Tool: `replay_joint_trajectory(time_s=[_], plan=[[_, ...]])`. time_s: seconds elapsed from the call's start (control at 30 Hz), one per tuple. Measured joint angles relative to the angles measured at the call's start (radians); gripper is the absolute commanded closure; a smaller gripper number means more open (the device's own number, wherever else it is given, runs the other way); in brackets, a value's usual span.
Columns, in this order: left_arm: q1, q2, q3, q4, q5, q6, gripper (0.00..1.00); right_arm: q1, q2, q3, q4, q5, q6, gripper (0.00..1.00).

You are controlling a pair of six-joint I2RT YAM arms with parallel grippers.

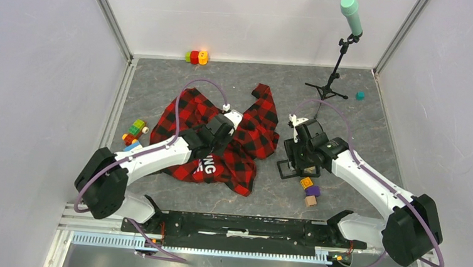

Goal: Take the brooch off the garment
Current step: Place the brooch box at the center of the board.

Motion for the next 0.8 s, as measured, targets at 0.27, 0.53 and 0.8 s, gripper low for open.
replay_joint_trajectory(time_s=[0.27,0.53,0.8], plan=[[0.000,-0.024,-0.011,0.014,-0.035,-0.003,0.83,0.000,0.000,0.000,0.013,0.023,-0.011,0.39],[0.000,-0.024,-0.016,0.021,0.019,0.002,0.32,0.002,-0.013,0.000,0.015,-0.009,-0.035,0.21],[0.000,0.108,-0.015,0.027,0.069,0.012,0.33,0.005,-0.053,0.000,0.037,-0.079,-0.058,0.16]])
